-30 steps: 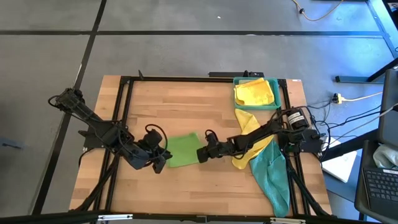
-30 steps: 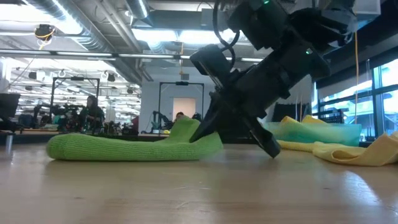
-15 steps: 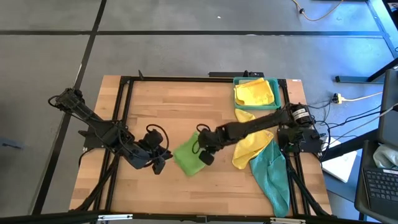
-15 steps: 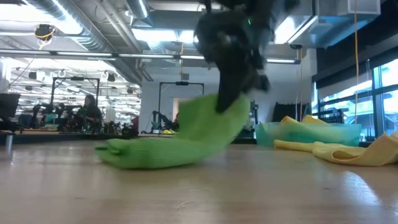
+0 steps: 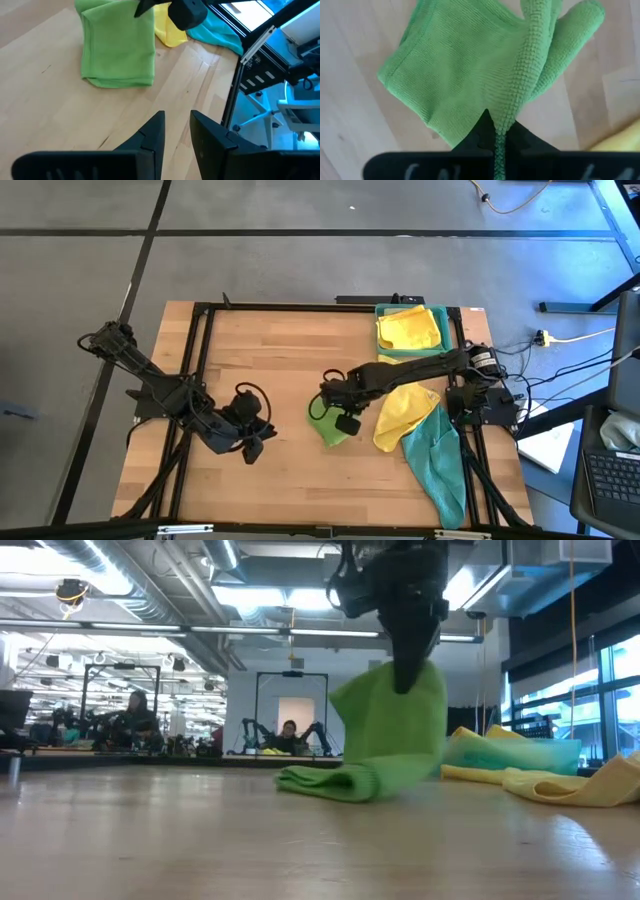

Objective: Fold microfiber towels
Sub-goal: Stack the folded green microfiber cloth on top of the folded yellow microfiber cloth

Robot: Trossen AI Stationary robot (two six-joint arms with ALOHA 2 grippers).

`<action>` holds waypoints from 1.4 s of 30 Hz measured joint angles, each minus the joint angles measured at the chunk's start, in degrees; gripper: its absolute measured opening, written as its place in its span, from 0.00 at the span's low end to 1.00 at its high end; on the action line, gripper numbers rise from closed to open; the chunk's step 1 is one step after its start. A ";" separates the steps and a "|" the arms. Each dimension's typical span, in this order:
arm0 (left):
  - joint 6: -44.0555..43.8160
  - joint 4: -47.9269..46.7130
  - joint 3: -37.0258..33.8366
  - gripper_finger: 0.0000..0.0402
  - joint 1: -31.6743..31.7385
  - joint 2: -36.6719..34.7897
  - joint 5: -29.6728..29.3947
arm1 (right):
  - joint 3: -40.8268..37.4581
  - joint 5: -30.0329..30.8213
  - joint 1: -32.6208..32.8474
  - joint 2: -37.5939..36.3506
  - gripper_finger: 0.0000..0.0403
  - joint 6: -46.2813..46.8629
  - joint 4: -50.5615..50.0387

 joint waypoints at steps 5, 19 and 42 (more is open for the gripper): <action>0.04 0.02 0.00 0.21 -0.14 0.00 -0.03 | 0.54 1.80 -3.36 -0.15 0.01 -6.01 -3.79; -3.73 0.06 0.00 0.21 -0.12 0.00 -1.57 | 0.56 6.87 -25.39 -0.22 0.01 -16.40 -4.06; -4.52 0.11 0.00 0.21 5.06 0.00 -7.67 | -0.87 11.82 -50.85 -11.89 0.03 -5.77 -12.66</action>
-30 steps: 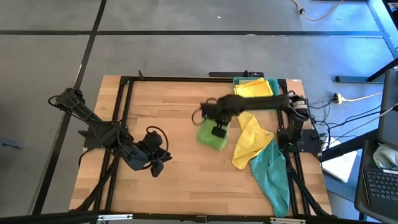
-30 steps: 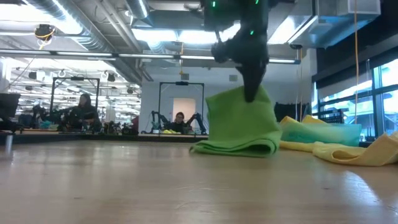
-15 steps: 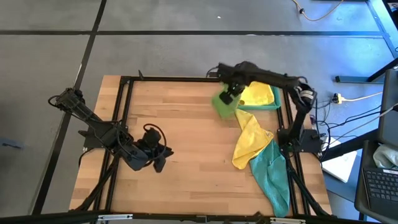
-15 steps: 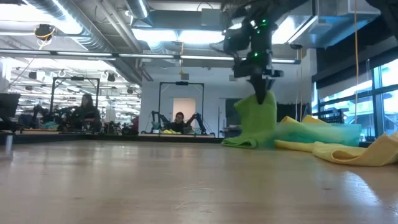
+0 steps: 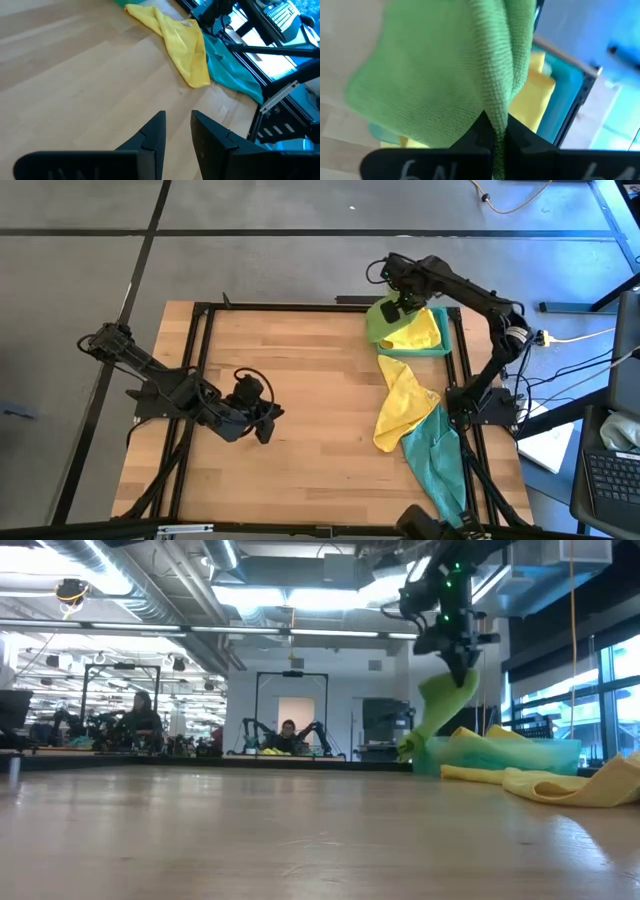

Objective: Fold microfiber towels
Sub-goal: Stack the folded green microfiber cloth on top of the folded yellow microfiber cloth

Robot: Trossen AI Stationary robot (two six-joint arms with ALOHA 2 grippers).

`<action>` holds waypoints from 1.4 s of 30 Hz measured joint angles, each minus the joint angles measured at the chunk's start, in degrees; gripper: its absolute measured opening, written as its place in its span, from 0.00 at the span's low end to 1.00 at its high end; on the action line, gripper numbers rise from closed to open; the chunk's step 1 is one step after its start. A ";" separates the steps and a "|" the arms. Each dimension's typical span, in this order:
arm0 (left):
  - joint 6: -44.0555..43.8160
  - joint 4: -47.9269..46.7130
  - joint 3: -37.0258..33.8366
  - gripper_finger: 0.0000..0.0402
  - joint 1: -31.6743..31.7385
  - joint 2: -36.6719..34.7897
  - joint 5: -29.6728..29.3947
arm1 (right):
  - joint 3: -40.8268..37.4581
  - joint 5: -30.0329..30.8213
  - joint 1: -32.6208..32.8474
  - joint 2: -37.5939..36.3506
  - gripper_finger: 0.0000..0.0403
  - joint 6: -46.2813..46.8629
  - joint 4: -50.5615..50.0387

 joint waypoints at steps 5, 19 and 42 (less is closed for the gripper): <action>-0.02 0.11 0.00 0.21 0.15 0.00 0.03 | -5.96 -1.07 -1.69 0.02 0.02 0.52 -1.59; -1.40 0.17 0.00 0.21 0.15 0.00 0.65 | -20.43 3.48 -3.43 -7.26 0.03 1.69 4.01; -4.56 0.20 0.00 0.21 0.59 0.00 0.55 | -27.95 6.00 -6.85 -9.93 0.43 2.97 7.12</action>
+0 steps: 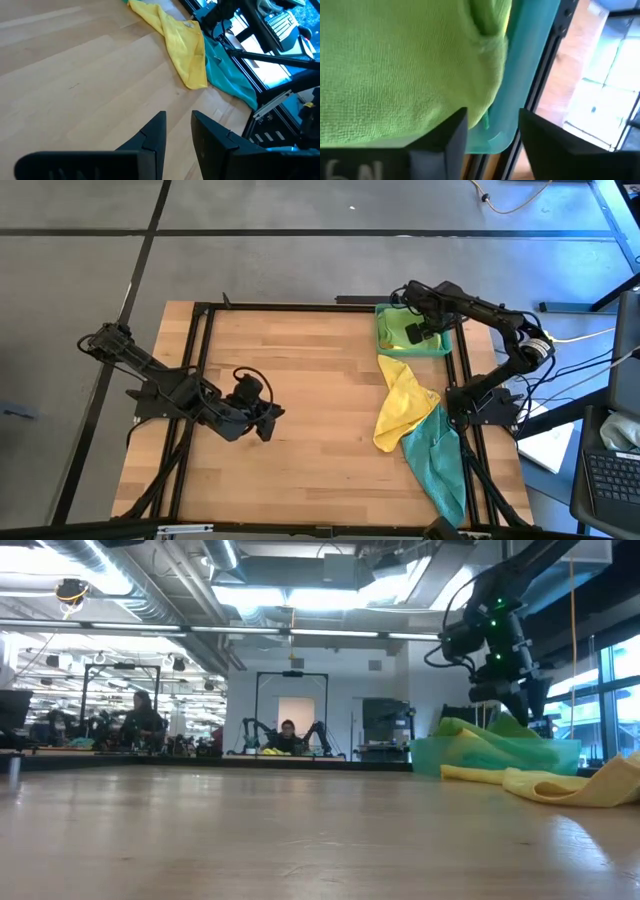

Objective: Fold microfiber towels
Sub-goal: Stack the folded green microfiber cloth on top of the folded yellow microfiber cloth

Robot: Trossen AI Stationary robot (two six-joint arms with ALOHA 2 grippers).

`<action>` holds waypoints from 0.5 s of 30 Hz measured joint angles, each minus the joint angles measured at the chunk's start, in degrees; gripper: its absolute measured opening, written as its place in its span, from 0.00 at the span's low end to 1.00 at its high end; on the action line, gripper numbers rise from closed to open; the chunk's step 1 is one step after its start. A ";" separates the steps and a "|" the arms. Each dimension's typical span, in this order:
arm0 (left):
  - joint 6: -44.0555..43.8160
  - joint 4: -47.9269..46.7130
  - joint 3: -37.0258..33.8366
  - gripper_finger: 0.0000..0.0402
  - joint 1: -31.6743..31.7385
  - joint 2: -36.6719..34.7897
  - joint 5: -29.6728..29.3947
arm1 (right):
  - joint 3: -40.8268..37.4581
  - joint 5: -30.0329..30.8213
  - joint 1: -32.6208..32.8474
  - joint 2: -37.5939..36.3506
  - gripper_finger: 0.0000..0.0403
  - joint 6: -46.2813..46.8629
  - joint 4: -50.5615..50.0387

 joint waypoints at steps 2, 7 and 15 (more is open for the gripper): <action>-0.11 0.00 0.00 0.21 0.00 0.00 0.00 | 0.85 0.95 0.00 -0.18 0.49 -1.53 0.04; -0.45 0.00 0.00 0.21 0.00 0.00 0.00 | 4.31 -4.18 0.28 -2.35 0.57 -5.07 2.58; -0.54 0.03 0.00 0.21 1.12 0.00 -0.28 | 4.40 -19.67 3.29 -3.91 0.50 -5.67 8.32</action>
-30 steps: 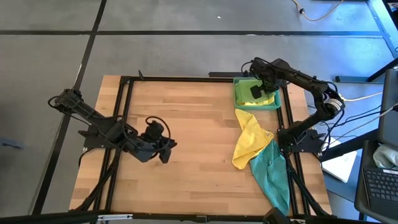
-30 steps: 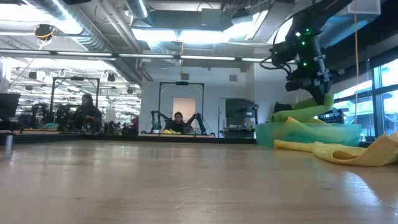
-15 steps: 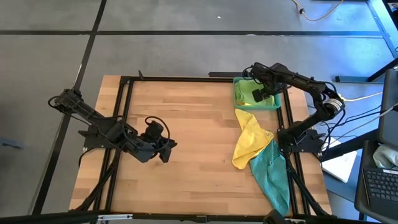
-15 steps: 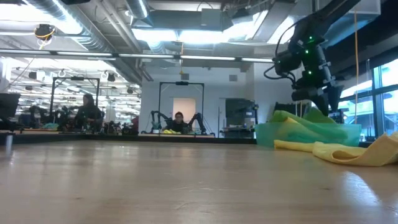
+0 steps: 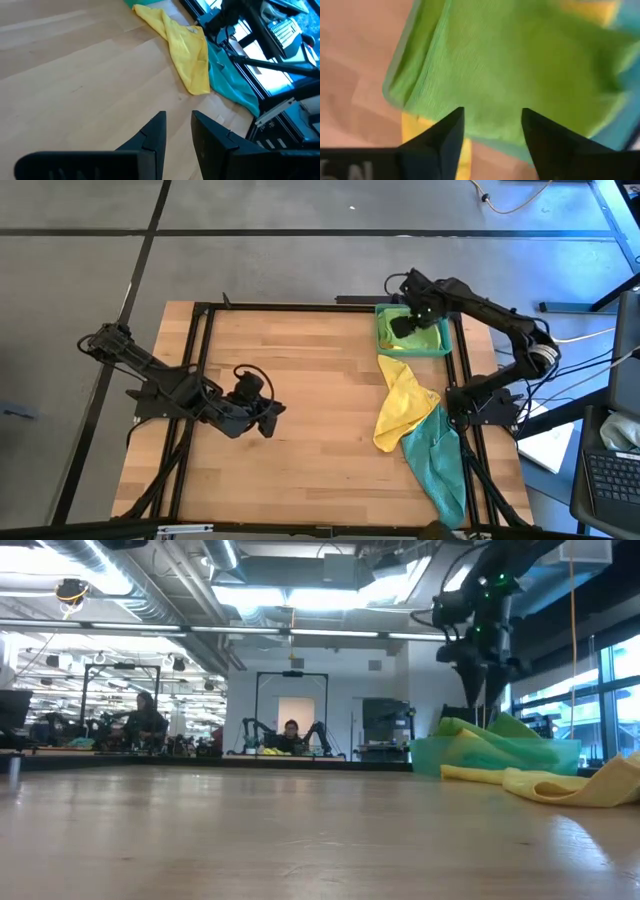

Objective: Fold microfiber towels
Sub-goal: Stack the folded green microfiber cloth on top of the folded yellow microfiber cloth

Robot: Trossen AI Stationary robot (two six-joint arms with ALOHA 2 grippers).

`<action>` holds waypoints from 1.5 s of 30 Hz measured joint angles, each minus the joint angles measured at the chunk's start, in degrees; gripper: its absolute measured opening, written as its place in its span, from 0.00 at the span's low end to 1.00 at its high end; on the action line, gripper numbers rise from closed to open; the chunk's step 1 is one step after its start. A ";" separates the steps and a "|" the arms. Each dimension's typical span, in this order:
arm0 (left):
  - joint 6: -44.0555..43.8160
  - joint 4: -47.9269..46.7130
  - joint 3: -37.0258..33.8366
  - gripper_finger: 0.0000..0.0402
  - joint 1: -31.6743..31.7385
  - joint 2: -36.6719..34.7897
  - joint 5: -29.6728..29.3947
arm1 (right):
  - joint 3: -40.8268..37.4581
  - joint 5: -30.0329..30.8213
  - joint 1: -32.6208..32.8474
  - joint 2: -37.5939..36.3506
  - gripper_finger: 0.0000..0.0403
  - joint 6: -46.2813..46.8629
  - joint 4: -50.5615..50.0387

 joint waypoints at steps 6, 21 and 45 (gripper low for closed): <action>-0.09 2.10 0.00 0.21 1.11 0.00 0.01 | -2.10 -1.94 4.48 2.74 0.28 1.60 2.29; -1.38 3.05 0.00 0.21 1.77 -0.02 -0.02 | -10.57 -8.76 7.57 12.73 0.02 7.19 17.24; 0.15 2.90 -0.01 0.21 2.63 -0.02 -0.23 | -2.40 4.82 -4.27 4.12 0.03 -1.12 3.04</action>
